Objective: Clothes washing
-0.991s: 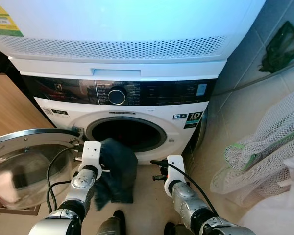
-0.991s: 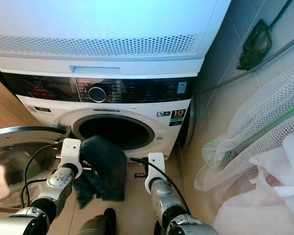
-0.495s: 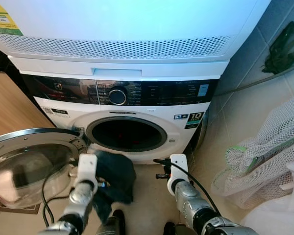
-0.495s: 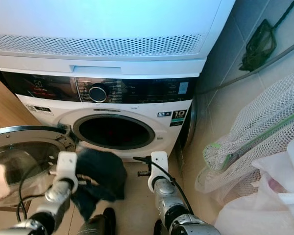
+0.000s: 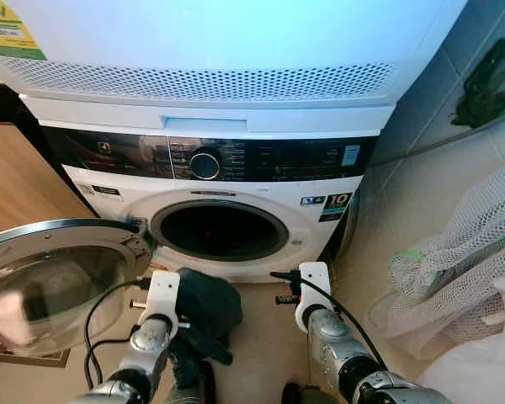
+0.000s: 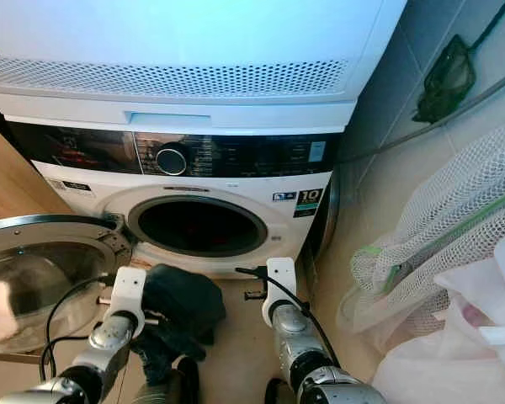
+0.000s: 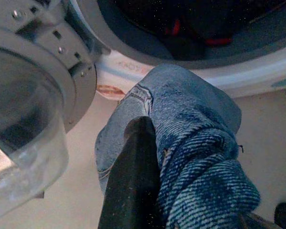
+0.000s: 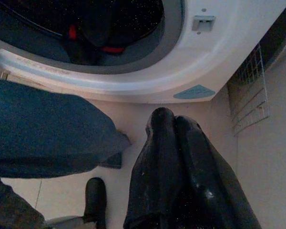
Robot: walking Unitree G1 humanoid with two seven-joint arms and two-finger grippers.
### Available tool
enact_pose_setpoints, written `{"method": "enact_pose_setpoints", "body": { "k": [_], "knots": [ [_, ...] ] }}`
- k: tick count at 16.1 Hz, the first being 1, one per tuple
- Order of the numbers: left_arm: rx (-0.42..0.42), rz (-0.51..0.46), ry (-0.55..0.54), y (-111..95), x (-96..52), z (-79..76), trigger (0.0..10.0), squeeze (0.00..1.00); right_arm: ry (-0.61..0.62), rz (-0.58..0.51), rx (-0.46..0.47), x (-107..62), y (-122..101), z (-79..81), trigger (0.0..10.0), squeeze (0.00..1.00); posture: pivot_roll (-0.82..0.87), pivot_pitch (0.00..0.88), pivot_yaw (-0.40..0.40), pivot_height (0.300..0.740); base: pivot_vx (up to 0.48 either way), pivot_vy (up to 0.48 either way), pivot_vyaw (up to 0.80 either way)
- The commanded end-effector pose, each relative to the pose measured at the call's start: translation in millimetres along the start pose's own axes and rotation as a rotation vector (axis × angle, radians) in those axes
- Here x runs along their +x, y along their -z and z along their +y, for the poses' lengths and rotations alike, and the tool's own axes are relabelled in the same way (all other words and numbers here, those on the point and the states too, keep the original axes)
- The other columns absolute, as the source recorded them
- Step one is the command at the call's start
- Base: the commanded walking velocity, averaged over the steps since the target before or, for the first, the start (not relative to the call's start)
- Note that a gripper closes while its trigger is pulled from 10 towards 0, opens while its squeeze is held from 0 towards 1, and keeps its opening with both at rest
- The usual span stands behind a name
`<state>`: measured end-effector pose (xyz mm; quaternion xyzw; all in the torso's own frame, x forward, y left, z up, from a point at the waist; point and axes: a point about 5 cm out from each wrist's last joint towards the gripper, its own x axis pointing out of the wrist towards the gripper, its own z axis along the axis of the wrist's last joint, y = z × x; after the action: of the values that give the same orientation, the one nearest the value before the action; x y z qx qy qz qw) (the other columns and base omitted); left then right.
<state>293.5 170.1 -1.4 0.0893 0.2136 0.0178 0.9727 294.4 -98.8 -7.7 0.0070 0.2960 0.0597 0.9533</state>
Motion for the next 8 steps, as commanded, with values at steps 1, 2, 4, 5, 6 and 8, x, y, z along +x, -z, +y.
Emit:
{"method": "enact_pose_setpoints", "body": {
  "k": [1,2,4,5,6,8],
  "knots": [
    [0.018,0.020,-0.016,4.4,-0.9,4.9,10.0,0.00,-0.004,0.014,-0.009,-1.4,6.2,1.5,10.0,0.00,0.06,0.188,0.011,0.740,0.000,0.000,0.00],
    [0.016,0.020,-0.019,4.0,-0.7,5.9,10.0,0.00,-0.005,0.013,-0.007,-1.2,5.4,1.4,10.0,0.00,0.06,0.188,0.011,0.740,0.000,0.000,0.00],
    [0.014,0.028,-0.029,2.4,0.7,8.2,10.0,0.00,-0.010,0.009,-0.009,-0.8,3.6,1.7,10.0,0.00,0.06,0.190,0.010,0.740,0.000,0.000,0.00],
    [0.014,0.028,-0.034,1.9,1.0,8.5,10.0,0.00,-0.010,0.010,-0.011,-0.8,3.7,1.5,10.0,0.00,0.06,0.192,0.008,0.740,0.000,0.000,0.00],
    [0.012,0.024,-0.048,0.5,1.5,10.0,10.0,0.00,-0.008,0.011,-0.009,-1.0,4.4,0.9,10.0,0.00,0.07,0.194,0.007,0.740,0.000,0.000,0.00],
    [0.013,0.010,-0.067,-3.2,2.8,13.1,10.0,0.00,-0.007,0.015,-0.008,-1.6,7.0,-0.1,10.0,0.00,0.07,0.199,0.007,0.740,0.000,0.000,0.00]
  ]
}}
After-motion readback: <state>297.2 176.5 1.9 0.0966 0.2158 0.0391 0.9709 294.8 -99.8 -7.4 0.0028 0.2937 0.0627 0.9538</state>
